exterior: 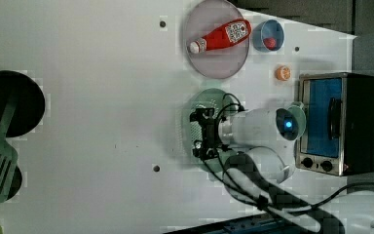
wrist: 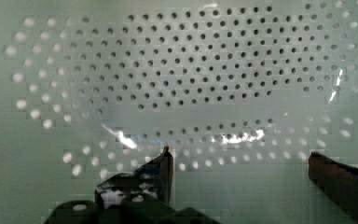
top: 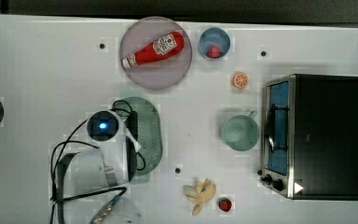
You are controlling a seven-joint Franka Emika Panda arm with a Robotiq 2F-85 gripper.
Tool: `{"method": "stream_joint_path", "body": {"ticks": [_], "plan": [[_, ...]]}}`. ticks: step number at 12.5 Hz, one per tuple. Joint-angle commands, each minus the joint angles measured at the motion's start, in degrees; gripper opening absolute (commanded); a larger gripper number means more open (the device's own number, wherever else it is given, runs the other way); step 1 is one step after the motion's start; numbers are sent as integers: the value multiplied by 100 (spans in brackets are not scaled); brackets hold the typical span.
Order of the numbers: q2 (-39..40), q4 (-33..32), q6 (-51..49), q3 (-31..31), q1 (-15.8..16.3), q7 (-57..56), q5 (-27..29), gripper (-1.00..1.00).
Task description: Drag strainer right to left.
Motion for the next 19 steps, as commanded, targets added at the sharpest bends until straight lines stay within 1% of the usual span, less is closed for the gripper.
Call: {"method": "stream_joint_path", "body": {"ticks": [1, 4, 10, 13, 19], "plan": [[127, 343, 76, 82, 422, 832, -33, 100], [383, 784, 51, 86, 719, 1201, -33, 100], [836, 1453, 57, 83, 1248, 1435, -6, 100], [1049, 1809, 58, 84, 1487, 1969, -5, 100], [1500, 2420, 69, 84, 1865, 2025, -5, 100]]}}
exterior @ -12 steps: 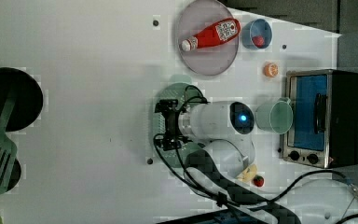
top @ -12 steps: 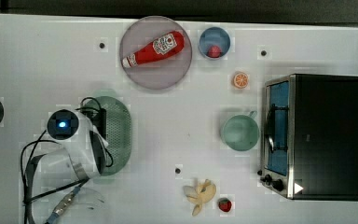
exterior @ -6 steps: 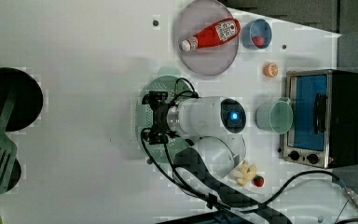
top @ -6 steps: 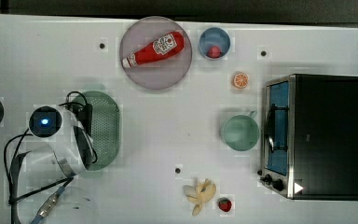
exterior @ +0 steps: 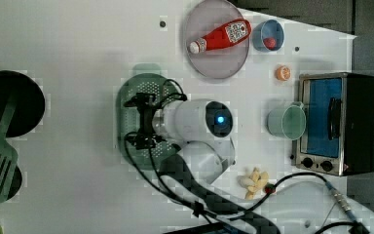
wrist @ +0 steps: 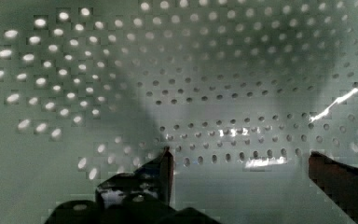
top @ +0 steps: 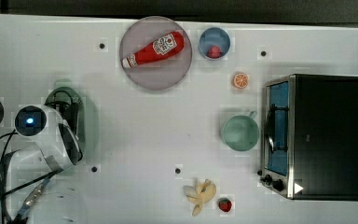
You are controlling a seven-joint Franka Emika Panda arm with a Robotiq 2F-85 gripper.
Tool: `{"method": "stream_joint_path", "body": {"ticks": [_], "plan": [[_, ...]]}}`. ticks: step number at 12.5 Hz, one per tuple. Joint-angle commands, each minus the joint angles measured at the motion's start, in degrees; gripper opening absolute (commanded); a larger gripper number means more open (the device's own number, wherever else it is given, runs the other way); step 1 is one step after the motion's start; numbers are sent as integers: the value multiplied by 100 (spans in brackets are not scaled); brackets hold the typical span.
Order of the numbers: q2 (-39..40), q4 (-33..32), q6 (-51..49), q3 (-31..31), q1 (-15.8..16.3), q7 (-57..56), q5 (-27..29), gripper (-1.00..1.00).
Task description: Drag strainer right to left.
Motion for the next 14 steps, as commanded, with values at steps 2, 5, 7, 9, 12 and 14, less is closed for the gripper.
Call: {"method": "stream_joint_path", "body": {"ticks": [2, 5, 7, 9, 12, 14], "plan": [[0, 269, -139, 140, 390, 357, 9, 100], [-200, 205, -544, 14, 388, 220, -73, 100], [-732, 85, -1241, -242, 381, -308, -277, 100], [-1434, 81, -1896, -518, 342, -996, -278, 100], [-2603, 91, -2920, -1298, 249, -2252, -324, 100], [-3329, 93, -3656, -1991, 187, -3440, -530, 100]]}}
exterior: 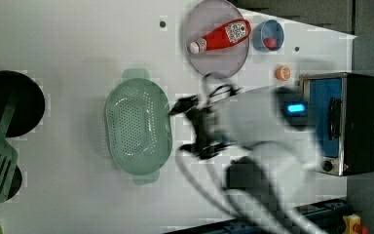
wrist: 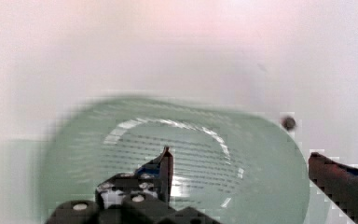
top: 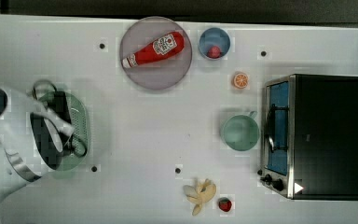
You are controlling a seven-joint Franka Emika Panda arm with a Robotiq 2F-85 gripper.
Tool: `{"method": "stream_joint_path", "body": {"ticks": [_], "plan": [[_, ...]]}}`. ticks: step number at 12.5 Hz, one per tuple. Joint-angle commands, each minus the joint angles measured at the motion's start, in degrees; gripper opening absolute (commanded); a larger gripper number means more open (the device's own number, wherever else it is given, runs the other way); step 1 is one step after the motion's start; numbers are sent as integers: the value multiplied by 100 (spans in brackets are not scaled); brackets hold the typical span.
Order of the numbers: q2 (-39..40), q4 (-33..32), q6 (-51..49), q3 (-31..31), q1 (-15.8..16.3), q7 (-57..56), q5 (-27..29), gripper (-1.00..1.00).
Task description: Drag strainer right to left.
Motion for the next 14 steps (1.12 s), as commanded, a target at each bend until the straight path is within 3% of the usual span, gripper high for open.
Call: {"method": "stream_joint_path", "body": {"ticks": [1, 7, 9, 14], "plan": [[-1269, 205, -765, -1126, -354, -2227, -247, 100], [-2706, 193, -1939, -2804, -525, -5637, -1208, 100], [-2821, 187, -1939, -3076, -533, -6008, -1446, 100], [-2780, 186, -1918, -3102, -530, -6006, -1445, 100]]}}
